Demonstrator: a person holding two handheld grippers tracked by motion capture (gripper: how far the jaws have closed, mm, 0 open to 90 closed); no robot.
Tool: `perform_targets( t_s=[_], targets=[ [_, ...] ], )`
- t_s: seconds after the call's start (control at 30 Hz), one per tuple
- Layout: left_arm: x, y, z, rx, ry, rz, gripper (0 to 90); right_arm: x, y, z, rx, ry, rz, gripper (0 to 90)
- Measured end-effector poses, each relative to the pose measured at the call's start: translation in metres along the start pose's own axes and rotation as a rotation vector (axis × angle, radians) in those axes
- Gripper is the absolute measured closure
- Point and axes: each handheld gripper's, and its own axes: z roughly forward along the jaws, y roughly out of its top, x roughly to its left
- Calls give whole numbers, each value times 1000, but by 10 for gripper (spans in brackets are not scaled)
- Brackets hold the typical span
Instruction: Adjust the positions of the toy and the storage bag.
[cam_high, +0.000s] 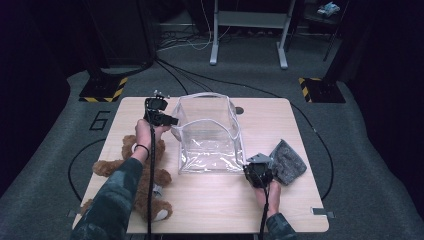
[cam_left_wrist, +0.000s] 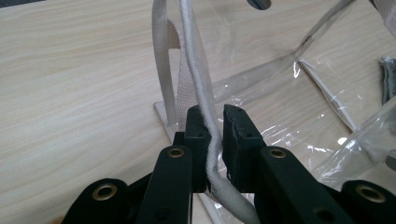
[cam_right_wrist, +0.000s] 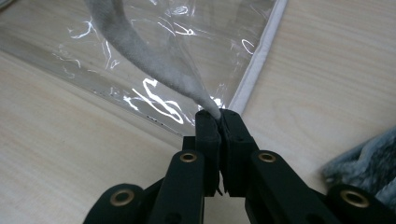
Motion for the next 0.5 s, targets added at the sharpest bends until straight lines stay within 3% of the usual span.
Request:
perform_targets(
  t_s=[0.03, 0.1, 0.23, 0.3, 0.33, 0.37, 0.4, 0.5],
  targets=[
    [0, 0, 0, 3, -2, 13, 804, 2, -3, -2, -7, -1, 18, 874],
    [-2, 0, 0, 3, -5, 19, 806, 4, -7, -4, -4, 5, -7, 874],
    [-6, 0, -2, 9, -3, 26, 810, 2, -11, -2, -4, 16, 3, 865],
    [-7, -1, -3, -2, -4, 24, 784, -1, -11, -1, -6, 33, 10, 808],
    [-6, -1, -5, -13, -15, 22, 736, -4, -11, -2, 2, 29, 4, 740],
    [-5, -1, -6, -19, -23, 20, 647, -5, -11, -3, -12, 34, 37, 680],
    [-5, -1, -8, -21, -20, 13, 566, -7, -12, -5, -12, 37, 23, 619],
    [-4, -1, -19, -43, 16, 20, 365, -14, -15, -12, -19, 29, 56, 420]
  ],
)
